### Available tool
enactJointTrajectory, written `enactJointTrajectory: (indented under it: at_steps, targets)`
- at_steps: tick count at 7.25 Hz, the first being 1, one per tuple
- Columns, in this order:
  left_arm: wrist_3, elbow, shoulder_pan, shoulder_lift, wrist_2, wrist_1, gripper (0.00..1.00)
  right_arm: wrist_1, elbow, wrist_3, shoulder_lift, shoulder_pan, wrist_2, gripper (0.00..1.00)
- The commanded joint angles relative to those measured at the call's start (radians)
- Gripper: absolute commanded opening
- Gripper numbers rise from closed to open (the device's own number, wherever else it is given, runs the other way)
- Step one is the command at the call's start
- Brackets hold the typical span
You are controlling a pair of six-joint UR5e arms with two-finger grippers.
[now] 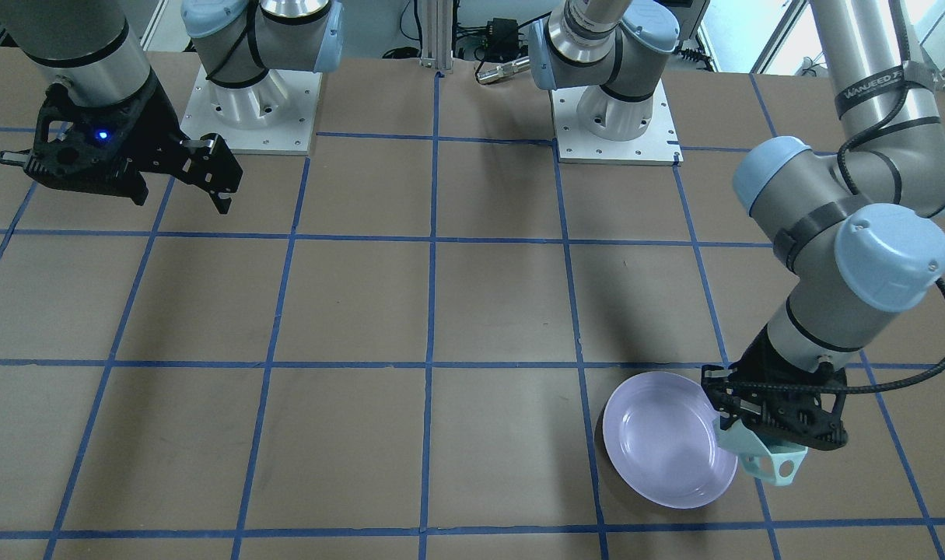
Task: Flip cup and place on plate
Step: 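Carry the upright cup with the left gripper over the white plate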
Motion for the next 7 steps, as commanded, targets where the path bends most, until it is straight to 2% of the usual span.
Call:
enactJointTrajectory:
  at_steps: [1,3,7]
  targets:
    - [-0.013,-0.083,-0.025,-0.008,-0.006,0.123,0.0,0.0,0.0,0.0,-0.001,0.0,-0.001,1.0]
    - [-0.039,-0.096,-0.025,-0.025,-0.077,0.14,0.0,0.0,0.0,0.0,-0.001,0.0,-0.003,1.0]
    - [-0.041,-0.12,-0.027,-0.043,-0.077,0.145,0.0,0.0,0.0,0.0,-0.001,0.0,-0.003,1.0]
